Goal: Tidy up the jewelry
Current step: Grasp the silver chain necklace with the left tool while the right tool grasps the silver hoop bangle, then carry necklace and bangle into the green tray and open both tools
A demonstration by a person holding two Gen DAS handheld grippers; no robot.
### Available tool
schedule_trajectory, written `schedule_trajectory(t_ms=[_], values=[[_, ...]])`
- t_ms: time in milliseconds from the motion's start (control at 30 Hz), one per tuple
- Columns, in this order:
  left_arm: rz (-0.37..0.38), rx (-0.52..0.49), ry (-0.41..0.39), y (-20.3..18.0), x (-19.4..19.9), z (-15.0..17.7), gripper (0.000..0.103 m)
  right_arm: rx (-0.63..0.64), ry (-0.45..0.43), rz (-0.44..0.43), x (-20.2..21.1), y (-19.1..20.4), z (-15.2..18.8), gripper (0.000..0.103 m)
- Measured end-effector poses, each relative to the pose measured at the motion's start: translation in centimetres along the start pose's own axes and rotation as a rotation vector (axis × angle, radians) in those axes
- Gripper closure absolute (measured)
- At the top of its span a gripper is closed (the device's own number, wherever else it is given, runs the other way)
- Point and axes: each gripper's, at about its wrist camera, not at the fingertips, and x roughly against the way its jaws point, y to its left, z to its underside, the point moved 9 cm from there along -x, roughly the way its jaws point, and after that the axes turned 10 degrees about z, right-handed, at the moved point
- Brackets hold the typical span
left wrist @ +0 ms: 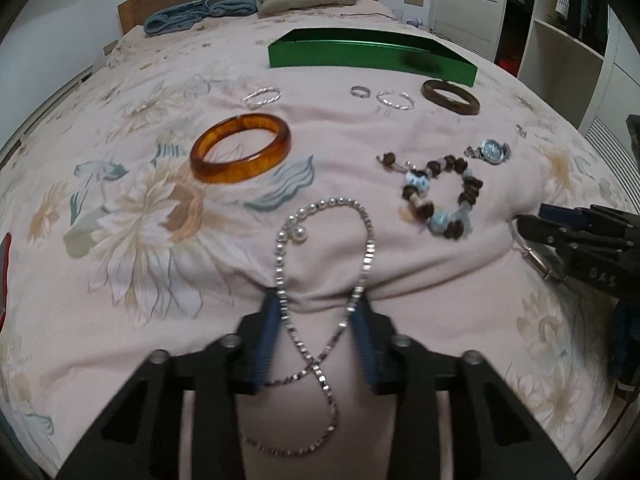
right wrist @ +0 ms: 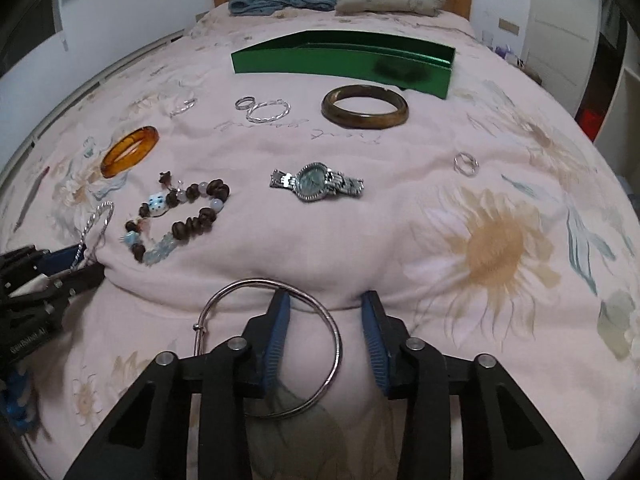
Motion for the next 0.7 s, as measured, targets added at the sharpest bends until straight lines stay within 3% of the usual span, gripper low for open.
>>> schedule_trajectory(t_ms=[67, 100, 200, 467, 600, 700], values=[[-0.01, -0.001, -0.006, -0.1, -0.1, -0.4, 0.092, 0.013, -0.016, 0.019, 0.0, -0.1, -0.1, 0.08], [-0.018, -0.002, -0.012, -0.1, 0.0, -0.6, 0.096, 0.019, -0.026, 0.034, 0.1, -0.2, -0.2, 0.088], [-0.027, 0.005, -0.029, -0.3, 0.6, -0.7, 0.099, -0.008, -0.052, 0.034, 0.7, -0.8, -0.1, 0.097], [-0.027, 0.022, -0.103, -0.5, 4.7, -1.7, 0.1, -0.095, -0.175, 0.01, 5.7, -2.8, -1.0, 0.098], [0.008, 0.041, -0.148, -0.9, 6.5, -4.4, 0.1, -0.121, -0.237, 0.008, 8.4, -4.1, -3.0, 0.098], [0.034, 0.034, -0.191, -1.5, 7.8, -8.1, 0.1, -0.13, -0.272, 0.024, 9.6, -5.7, -5.6, 0.098]])
